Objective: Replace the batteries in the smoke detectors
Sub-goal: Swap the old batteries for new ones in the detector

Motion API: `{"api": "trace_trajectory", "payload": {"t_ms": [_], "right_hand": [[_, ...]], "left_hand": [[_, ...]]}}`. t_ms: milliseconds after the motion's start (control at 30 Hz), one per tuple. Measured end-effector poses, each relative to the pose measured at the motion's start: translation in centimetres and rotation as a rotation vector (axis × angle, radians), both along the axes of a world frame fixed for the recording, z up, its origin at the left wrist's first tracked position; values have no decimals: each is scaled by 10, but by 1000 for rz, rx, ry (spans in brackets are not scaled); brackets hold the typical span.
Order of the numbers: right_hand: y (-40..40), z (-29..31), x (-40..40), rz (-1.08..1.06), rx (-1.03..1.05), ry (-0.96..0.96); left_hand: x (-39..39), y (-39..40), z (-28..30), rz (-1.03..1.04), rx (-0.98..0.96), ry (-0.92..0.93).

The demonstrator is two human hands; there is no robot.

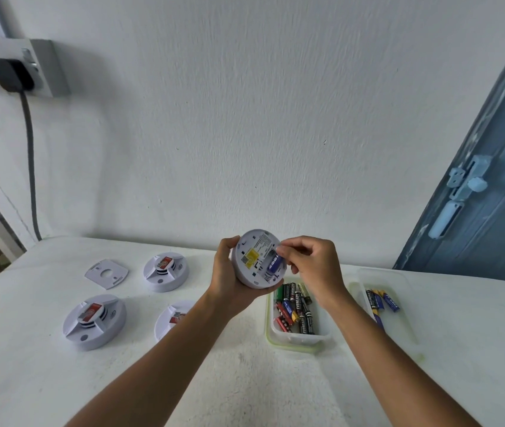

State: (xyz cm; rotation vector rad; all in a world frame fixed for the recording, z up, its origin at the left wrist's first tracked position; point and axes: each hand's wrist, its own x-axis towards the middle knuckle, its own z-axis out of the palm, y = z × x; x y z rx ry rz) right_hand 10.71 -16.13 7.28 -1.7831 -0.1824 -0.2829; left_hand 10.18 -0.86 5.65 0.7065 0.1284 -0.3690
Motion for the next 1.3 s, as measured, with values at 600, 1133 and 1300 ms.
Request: {"api": "trace_trajectory", "payload": {"t_ms": [600,1133,1300], "right_hand": [[-5,-33,-10,-47,-474,-400],[-2,-43,-16,95,-1406,294],[2,-44,-15,72,-1417,263]], "left_hand": [[-1,-6,4,58,-49,12],[8,4,-12,75,69,67],[7,8,-15,70,85,81]]}}
